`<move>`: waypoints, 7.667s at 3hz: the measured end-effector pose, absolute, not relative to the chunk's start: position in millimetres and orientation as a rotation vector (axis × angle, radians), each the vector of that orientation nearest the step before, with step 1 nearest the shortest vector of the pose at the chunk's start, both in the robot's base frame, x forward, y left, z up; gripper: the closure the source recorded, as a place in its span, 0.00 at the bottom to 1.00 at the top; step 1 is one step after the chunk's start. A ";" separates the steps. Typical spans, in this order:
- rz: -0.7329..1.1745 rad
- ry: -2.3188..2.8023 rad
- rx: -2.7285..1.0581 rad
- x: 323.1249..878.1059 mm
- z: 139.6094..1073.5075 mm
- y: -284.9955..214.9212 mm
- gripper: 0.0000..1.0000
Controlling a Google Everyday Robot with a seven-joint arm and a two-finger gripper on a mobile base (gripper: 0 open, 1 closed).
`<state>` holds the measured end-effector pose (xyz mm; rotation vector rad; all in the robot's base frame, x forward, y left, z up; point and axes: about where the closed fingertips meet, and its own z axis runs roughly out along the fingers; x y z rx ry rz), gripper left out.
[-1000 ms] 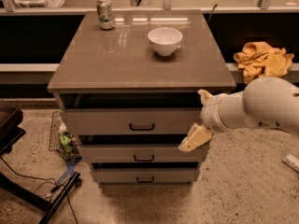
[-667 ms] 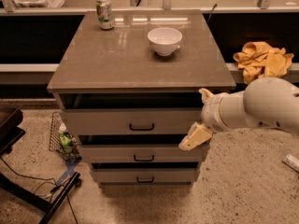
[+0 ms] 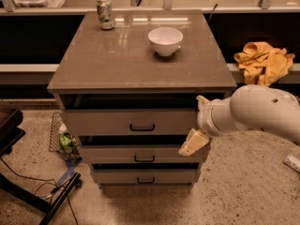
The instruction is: Open top drawer
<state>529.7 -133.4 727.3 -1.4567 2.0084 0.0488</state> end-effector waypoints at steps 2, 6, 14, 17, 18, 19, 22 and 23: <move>0.035 2.032 -1.460 557.1 693.9 -143.5 0.00; 0.145 2.046 -1.447 607.0 653.2 -134.1 0.41; 0.181 2.057 -1.402 573.4 670.7 -151.2 1.00; 0.182 2.057 -1.403 573.4 671.0 -151.2 1.00; 0.182 2.057 -1.404 573.3 671.6 -150.7 0.75; 0.183 2.056 -1.405 573.2 671.4 -150.2 0.52; 0.186 2.055 -1.409 572.8 670.6 -148.2 1.00; 0.186 2.055 -1.409 572.8 671.0 -148.2 1.00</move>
Offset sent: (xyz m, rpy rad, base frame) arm 0.0608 -0.0145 -0.0475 -0.0038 0.0026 -0.0185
